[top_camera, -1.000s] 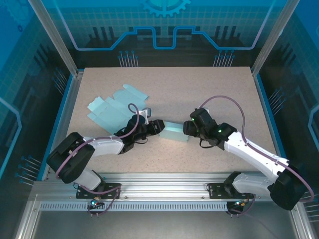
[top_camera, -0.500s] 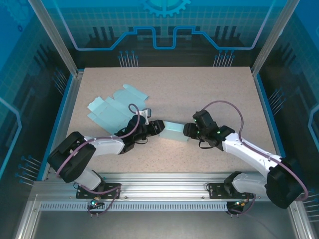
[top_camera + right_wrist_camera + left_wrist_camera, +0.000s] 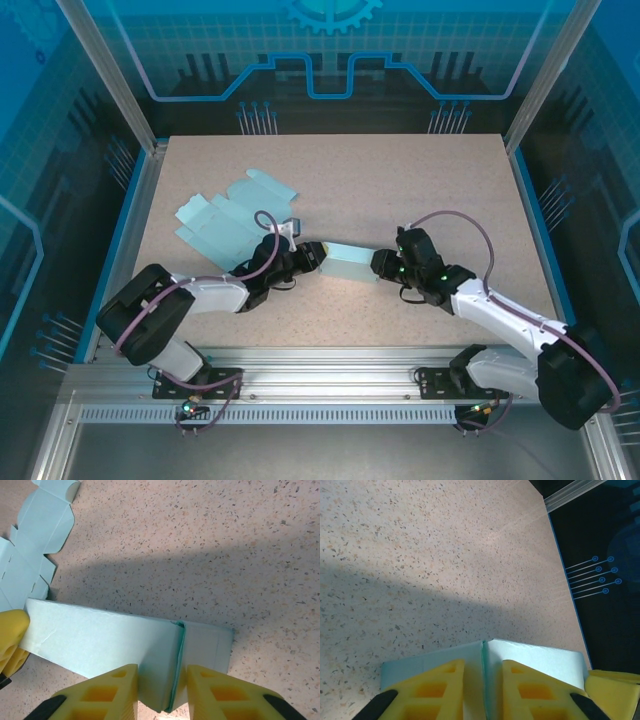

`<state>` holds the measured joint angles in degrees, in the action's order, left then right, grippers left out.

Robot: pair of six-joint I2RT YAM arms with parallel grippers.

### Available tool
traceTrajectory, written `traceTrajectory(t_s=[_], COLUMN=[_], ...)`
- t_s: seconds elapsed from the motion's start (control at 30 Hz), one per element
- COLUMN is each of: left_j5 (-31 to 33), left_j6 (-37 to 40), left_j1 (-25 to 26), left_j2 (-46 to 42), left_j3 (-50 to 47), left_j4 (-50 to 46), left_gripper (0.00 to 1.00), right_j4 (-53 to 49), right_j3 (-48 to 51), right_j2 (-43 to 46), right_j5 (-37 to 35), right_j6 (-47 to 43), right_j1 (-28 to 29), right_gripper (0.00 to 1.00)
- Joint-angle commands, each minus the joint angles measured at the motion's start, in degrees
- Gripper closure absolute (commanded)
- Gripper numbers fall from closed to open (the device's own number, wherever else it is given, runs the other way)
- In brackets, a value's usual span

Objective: Fold the paper box

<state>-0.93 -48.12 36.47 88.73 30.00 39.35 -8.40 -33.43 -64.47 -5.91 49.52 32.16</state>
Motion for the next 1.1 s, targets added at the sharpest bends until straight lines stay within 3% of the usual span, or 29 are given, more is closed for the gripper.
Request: traceTrajectory(t_s=[0.0,0.37,0.53,0.73,1.07], left_j5=[1.1,0.7,0.8,0.3,0.6], left_j6=[-0.2,-0.5,-0.7,-0.5,0.4], left_j1=[-0.6,-0.7,-0.8,-0.8,-0.8], left_j2=[5.5,7.0,6.9,6.9,5.3], left_j3=[-5.3,-4.9,-4.9,-4.2,-4.0], left_j4=[-15.9,-15.2,-15.4,-15.5,-16.2], left_gripper=[0.88,0.9,0.91,0.91,0.9], right_j4=[-8.6,0.6,3.6,5.6,9.9], right_j3=[4.8,10.8,12.6,12.0,13.7], right_j2=[-1.4,2.0,3.5,4.2,0.1], right_j5=[-2.4,3.8,8.1,10.2,11.3], right_j6=[0.3,-1.0,-2.2,-3.6,-3.7], right_j1=[-1.6,-5.4,-8.2,-9.2,-9.9], right_gripper=[0.72,0.78,0.69,0.82,0.86])
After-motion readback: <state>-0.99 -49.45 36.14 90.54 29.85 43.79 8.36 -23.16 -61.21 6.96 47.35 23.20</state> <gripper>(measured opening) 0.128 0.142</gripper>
